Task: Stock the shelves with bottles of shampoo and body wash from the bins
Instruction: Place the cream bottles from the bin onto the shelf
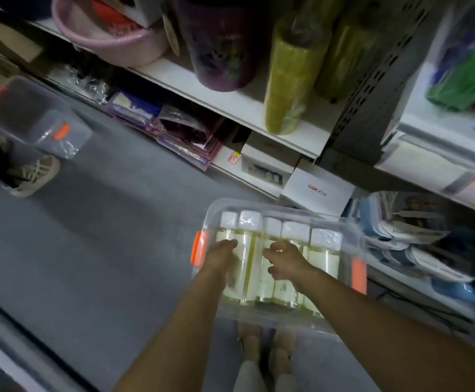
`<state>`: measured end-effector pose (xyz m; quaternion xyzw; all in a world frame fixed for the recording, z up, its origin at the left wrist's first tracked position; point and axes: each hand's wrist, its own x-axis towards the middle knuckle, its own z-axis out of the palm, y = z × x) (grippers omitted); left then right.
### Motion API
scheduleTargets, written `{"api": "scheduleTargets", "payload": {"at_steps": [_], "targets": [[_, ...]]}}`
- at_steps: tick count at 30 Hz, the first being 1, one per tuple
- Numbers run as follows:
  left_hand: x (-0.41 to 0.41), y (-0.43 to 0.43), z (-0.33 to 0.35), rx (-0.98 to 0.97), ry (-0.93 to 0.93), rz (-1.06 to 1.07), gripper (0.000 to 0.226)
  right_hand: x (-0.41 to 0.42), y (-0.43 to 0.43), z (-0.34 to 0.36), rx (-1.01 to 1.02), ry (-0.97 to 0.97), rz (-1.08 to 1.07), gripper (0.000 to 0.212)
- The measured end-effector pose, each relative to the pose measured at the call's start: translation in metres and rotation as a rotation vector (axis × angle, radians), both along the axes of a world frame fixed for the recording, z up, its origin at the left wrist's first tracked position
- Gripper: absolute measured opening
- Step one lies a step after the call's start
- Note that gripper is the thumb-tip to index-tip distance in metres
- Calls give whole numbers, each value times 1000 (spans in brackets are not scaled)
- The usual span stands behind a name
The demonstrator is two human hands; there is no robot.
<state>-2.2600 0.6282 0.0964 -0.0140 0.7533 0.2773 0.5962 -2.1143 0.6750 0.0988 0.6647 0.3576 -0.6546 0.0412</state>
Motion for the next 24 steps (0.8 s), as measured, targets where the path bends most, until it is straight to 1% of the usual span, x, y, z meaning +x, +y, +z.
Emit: {"api": "scheduleTargets", "payload": {"at_steps": [2, 3, 7, 11, 13, 16, 17, 19, 20, 24], "targets": [[1, -2, -15, -18, 19, -28, 36, -3, -6, -14, -23, 2, 0, 52], [2, -2, -20, -25, 28, -37, 38, -5, -8, -20, -29, 4, -2, 53], [4, -4, -41, -12, 38, -96, 44, -15, -15, -37, -62, 41, -22, 42], [4, -7, -51, 6, 13, -87, 51, -20, -22, -47, -66, 53, -88, 39], [5, -8, -51, 14, -1, -61, 60, -20, -26, -48, -60, 56, -115, 35], [10, -12, -48, 28, -46, -22, 88, -18, -28, -42, -26, 79, -127, 36], [11, -15, -46, 28, -53, -2, 88, -16, -27, -37, -14, 86, -125, 36], [12, -19, -40, 38, -85, 55, 75, -12, -25, -24, 16, 96, -113, 39], [13, -21, -38, 44, -113, 83, 73, -10, -24, -16, 35, 102, -105, 40], [19, -19, -12, 89, -180, 146, 78, -1, -16, 21, 114, 122, -101, 34]]}}
